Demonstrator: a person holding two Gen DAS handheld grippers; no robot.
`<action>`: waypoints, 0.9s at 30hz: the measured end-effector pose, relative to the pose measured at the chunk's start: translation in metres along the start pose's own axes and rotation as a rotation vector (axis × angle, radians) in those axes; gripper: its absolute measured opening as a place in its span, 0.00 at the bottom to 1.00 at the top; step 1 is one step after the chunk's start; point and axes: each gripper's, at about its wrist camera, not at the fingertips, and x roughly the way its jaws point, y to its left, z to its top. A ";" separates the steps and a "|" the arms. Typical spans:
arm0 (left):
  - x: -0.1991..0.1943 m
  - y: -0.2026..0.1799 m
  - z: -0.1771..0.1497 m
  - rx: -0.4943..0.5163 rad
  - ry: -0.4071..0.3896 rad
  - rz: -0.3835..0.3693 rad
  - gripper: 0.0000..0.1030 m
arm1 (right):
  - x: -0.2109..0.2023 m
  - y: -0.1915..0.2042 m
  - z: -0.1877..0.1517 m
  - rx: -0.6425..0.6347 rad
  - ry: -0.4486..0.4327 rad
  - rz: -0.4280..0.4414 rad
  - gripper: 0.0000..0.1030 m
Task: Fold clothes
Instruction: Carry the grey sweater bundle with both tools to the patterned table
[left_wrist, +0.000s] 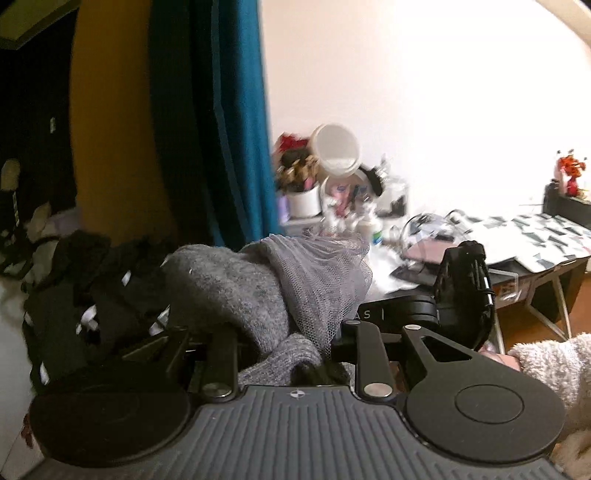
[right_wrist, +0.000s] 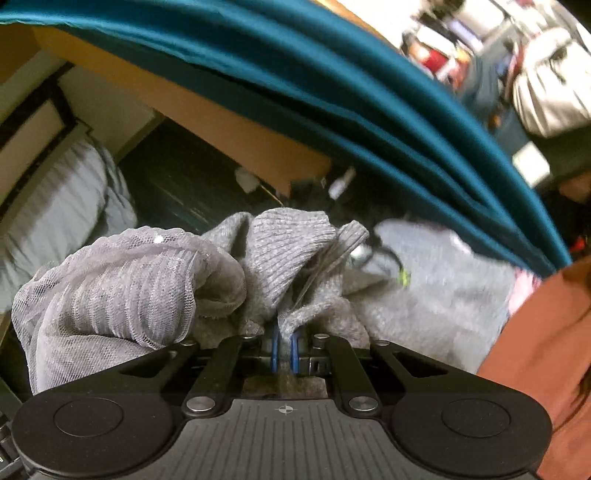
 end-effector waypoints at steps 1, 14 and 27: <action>-0.001 -0.007 0.004 0.005 -0.014 -0.013 0.25 | -0.009 0.001 0.006 -0.007 -0.012 0.011 0.08; -0.016 -0.083 0.025 0.112 -0.077 -0.255 0.25 | -0.133 0.016 0.007 -0.027 -0.244 -0.041 0.08; -0.073 -0.128 -0.009 0.032 0.008 -0.436 0.25 | -0.241 0.055 -0.091 0.024 -0.338 -0.250 0.08</action>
